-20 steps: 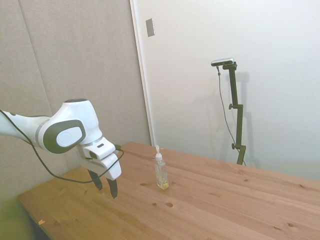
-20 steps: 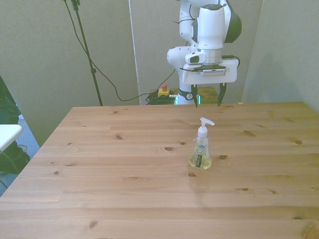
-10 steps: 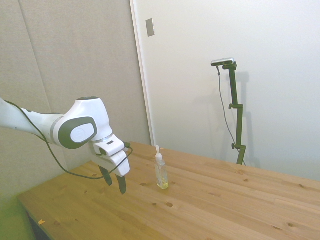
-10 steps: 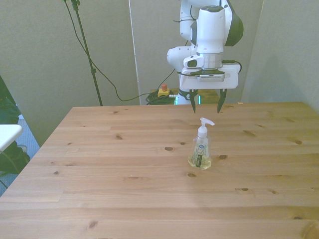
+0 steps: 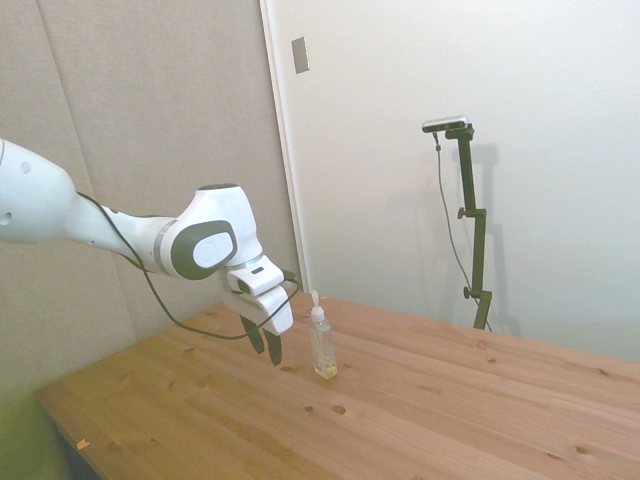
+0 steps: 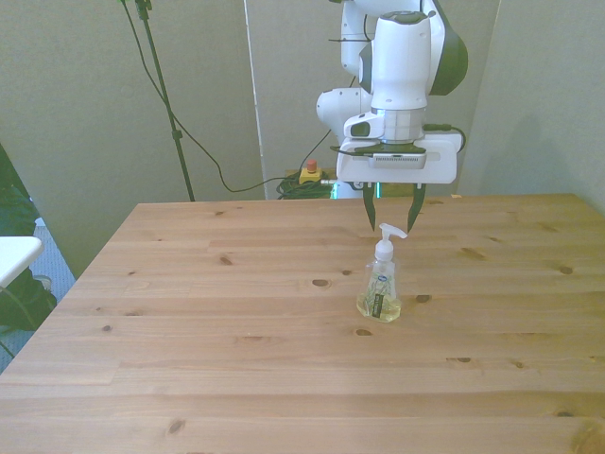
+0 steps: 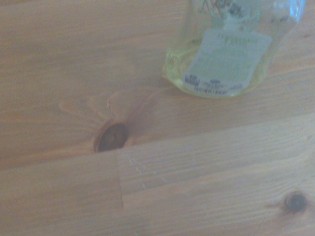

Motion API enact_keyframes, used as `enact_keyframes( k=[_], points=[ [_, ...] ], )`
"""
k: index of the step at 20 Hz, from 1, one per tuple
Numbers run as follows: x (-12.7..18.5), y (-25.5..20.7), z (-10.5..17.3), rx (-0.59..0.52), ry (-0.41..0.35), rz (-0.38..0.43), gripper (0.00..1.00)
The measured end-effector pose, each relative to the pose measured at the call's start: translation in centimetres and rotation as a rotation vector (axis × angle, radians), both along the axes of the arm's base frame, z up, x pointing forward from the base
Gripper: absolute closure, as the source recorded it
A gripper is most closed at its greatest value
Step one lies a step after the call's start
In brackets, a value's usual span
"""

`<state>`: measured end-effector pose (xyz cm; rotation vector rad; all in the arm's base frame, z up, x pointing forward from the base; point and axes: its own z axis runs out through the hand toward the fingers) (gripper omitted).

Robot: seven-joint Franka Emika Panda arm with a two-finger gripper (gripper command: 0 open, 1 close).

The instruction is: Knock down the sanitizer

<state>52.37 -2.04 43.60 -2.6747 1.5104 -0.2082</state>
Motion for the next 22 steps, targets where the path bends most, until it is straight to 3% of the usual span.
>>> enact_keyframes(
  k=[11,18,22],
  points=[
    [6.3,-2.4,-2.2,0.003,0.023,-0.064,1.00],
    [10.5,-5.7,-0.7,-0.003,-0.037,-0.171,1.00],
    [11.5,-6.0,-0.6,-0.006,-0.049,-0.183,1.00]
  ],
)
